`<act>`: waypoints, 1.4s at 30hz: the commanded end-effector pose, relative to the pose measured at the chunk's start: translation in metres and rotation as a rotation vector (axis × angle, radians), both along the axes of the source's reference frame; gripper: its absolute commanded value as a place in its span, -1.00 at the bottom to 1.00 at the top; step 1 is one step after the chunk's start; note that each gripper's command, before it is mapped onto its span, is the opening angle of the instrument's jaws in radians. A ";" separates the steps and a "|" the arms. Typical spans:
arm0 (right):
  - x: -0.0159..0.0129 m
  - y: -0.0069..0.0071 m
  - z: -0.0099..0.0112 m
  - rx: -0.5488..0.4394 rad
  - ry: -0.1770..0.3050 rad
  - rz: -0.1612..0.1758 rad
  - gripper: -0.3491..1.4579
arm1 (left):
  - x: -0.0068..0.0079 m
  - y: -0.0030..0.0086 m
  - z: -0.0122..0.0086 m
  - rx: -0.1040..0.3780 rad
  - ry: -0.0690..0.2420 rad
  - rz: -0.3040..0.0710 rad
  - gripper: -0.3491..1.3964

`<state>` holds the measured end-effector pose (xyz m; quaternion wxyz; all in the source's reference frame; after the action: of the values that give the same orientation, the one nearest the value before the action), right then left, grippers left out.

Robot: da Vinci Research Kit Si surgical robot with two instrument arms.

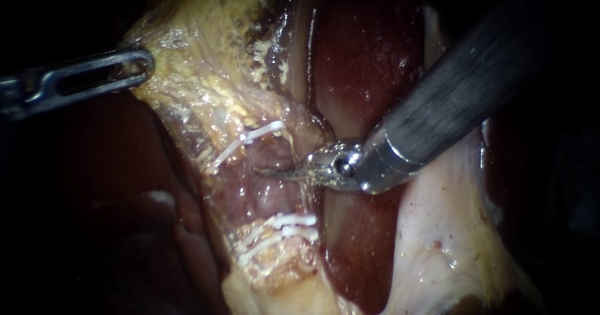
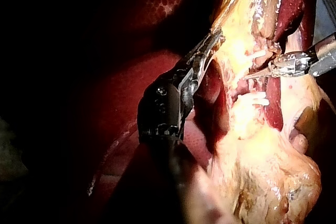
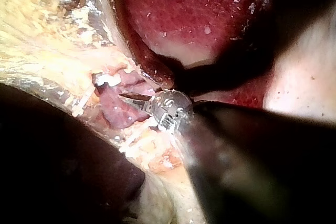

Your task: Go back from the cut right tube

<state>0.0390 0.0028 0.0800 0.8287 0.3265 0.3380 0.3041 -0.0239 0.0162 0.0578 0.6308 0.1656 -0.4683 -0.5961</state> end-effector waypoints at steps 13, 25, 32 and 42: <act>-0.0001 -0.0002 -0.0003 -0.001 0.017 0.007 0.47 | 0.0000 0.0000 -0.0001 0.000 0.000 0.000 -1.00; -0.0018 -0.0012 -0.0015 -0.087 0.076 -0.063 0.51 | 0.0000 -0.0001 -0.0001 0.000 0.001 -0.001 -1.00; -0.0051 -0.0015 -0.0040 -0.325 0.194 -0.170 0.77 | 0.0000 -0.0002 -0.0001 0.000 0.001 -0.001 -1.00; -0.0102 0.0022 -0.0079 -0.533 0.217 -0.178 0.97 | -0.0002 -0.0003 0.0000 -0.001 0.000 0.000 -1.00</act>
<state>0.0282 0.0055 0.0715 0.8674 0.1518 0.4646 0.0931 -0.0241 0.0158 0.0578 0.6310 0.1656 -0.4690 -0.5954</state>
